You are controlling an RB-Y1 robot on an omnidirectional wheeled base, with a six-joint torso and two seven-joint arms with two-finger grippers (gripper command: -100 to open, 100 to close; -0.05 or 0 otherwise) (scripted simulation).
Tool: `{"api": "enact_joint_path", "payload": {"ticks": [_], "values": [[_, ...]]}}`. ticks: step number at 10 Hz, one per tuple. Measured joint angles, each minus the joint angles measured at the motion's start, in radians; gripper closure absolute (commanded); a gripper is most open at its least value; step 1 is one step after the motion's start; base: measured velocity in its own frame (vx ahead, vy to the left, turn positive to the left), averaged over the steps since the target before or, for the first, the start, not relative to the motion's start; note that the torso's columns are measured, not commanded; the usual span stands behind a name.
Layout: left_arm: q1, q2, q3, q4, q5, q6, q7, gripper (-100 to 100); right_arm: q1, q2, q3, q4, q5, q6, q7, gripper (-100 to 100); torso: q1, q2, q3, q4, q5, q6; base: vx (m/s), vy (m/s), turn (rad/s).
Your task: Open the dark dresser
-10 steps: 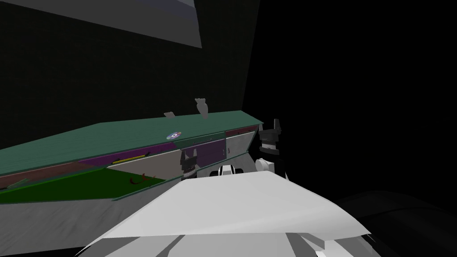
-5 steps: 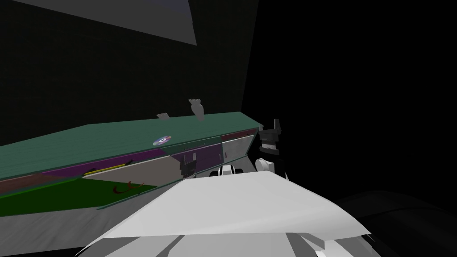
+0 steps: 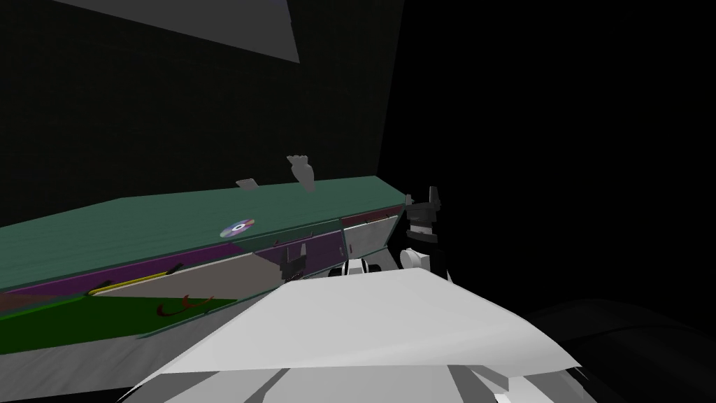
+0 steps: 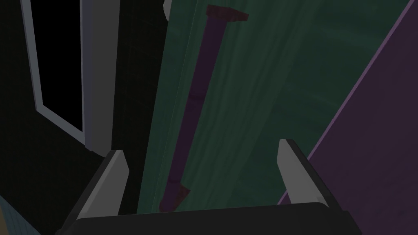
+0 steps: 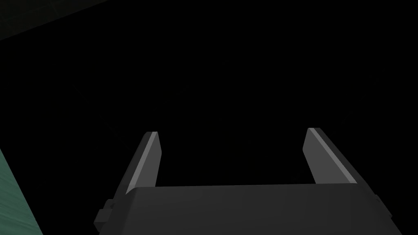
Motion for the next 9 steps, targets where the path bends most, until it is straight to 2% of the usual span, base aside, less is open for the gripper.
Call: {"api": "enact_joint_path", "payload": {"ticks": [3,5,9], "values": [[-0.081,0.036,0.057,0.088,0.001,0.001,0.034,-100,0.0,0.0,0.0,0.0,0.0,0.0,0.0,0,-0.002,0.003,0.002,0.001,0.0,0.0,-0.107,-0.048,-0.078],[-0.119,0.042,0.072,0.13,-0.001,0.008,0.041,-100,0.0,0.0,0.0,0.0,0.0,0.0,0.0,0,-0.001,-0.006,-0.004,-0.002,0.0,0.0,-0.054,-0.039,-0.061],[-0.219,0.077,0.132,0.244,0.0,0.004,0.076,-100,0.0,0.0,0.0,0.0,0.0,0.0,0.0,0,-0.002,-0.002,-0.001,0.0,0.0,0.0,-0.058,-0.036,-0.062]]}}
